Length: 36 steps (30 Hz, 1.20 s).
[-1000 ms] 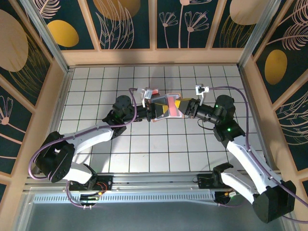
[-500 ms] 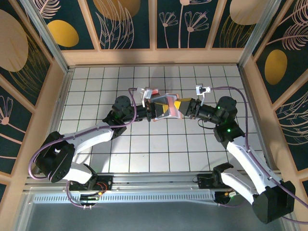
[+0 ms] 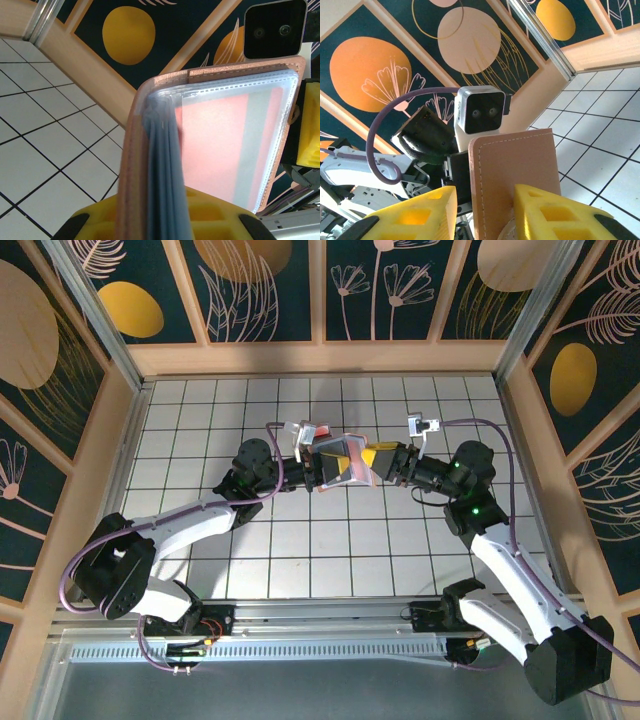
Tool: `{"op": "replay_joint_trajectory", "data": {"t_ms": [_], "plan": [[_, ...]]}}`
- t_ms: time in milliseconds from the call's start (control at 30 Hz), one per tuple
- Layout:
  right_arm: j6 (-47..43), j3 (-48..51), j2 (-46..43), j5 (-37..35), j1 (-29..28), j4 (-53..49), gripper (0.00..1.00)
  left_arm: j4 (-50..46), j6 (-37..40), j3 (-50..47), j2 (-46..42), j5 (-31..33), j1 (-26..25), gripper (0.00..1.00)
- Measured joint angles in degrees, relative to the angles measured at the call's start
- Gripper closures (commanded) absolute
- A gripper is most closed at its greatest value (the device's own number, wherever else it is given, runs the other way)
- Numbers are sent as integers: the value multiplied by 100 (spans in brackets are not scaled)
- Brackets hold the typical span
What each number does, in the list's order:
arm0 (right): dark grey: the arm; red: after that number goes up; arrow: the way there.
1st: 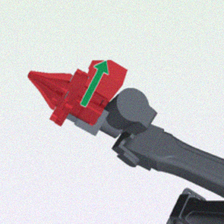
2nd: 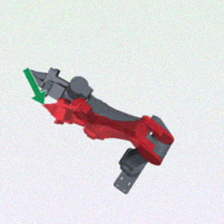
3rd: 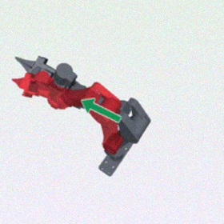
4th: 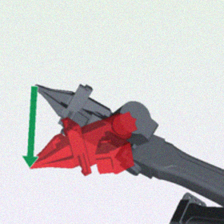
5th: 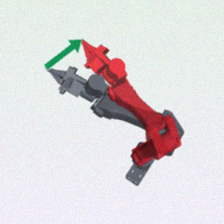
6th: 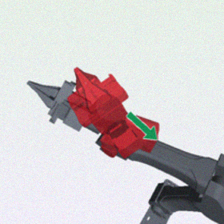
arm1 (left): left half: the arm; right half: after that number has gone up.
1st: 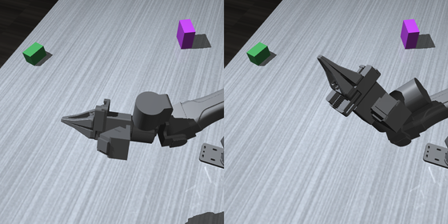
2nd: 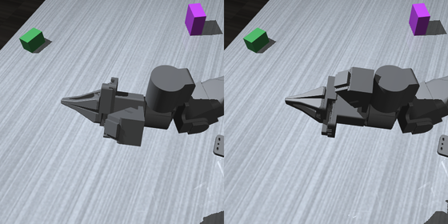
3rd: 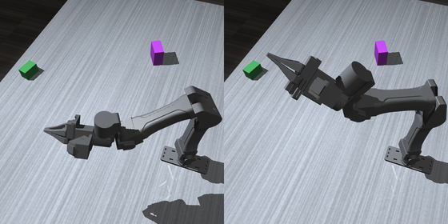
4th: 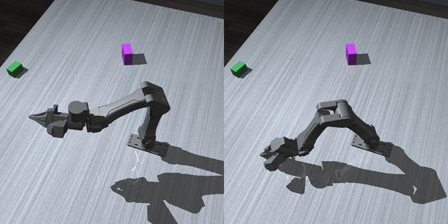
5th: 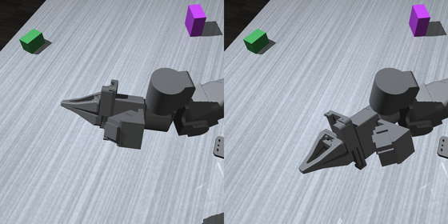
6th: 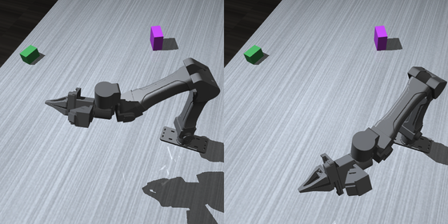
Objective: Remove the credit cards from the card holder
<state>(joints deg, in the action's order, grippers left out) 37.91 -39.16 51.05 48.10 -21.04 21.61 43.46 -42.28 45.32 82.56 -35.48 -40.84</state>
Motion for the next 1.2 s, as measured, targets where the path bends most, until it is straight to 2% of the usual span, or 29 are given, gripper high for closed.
{"op": "replay_joint_trajectory", "data": {"t_ms": [100,567,1000,1200], "plan": [[44,2,4,-2,0,55,72,0,0,0,0,-2,0,95],[39,0,66,-129,7,59,83,-11,0,0,0,0,2,95],[-190,-15,66,-531,4,-299,82,-140,0,0,0,0,17,95],[-481,-146,116,-909,-46,-732,70,-175,0,0,0,0,24,95]]}}
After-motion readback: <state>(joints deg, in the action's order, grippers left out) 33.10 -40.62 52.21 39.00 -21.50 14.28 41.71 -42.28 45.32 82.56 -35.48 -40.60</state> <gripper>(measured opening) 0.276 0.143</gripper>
